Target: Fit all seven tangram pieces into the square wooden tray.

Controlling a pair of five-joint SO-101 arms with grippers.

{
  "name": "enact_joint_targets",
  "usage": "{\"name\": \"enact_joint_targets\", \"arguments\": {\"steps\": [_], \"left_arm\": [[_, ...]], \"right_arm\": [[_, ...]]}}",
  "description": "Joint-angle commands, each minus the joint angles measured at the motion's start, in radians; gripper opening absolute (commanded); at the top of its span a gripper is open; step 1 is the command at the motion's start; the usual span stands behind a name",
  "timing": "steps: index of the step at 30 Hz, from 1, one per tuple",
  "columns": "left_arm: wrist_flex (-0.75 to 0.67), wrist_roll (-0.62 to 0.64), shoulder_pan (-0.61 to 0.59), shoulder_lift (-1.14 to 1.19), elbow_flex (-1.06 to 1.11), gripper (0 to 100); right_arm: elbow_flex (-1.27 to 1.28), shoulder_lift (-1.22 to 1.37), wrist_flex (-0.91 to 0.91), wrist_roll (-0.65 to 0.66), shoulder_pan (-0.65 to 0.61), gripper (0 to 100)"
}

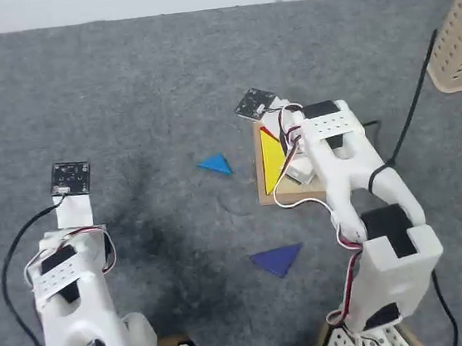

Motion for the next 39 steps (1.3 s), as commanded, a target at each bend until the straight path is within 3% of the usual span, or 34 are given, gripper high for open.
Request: {"name": "enact_joint_targets", "arguments": {"steps": [1,9,15,33,39], "left_arm": [[-0.009,-0.003,0.0,0.002,-0.041,11],[-0.009,-0.003,0.0,0.002,-0.041,11],[-0.009,-0.003,0.0,0.002,-0.041,11],[-0.009,-0.003,0.0,0.002,-0.041,11],[-0.009,-0.003,0.0,0.002,-0.041,11]], "right_arm": [[-0.032,-0.025,-0.007,0.009,0.007,24.5],[-0.035,-0.025,-0.007,0.009,0.007,24.8],[-0.003,-0.104,0.016,0.008,-0.01,15.8],[0.069,-0.225,0.07,0.009,-0.051,16.7],[0.069,-0.225,0.093,0.014,-0.064,23.2]]}}
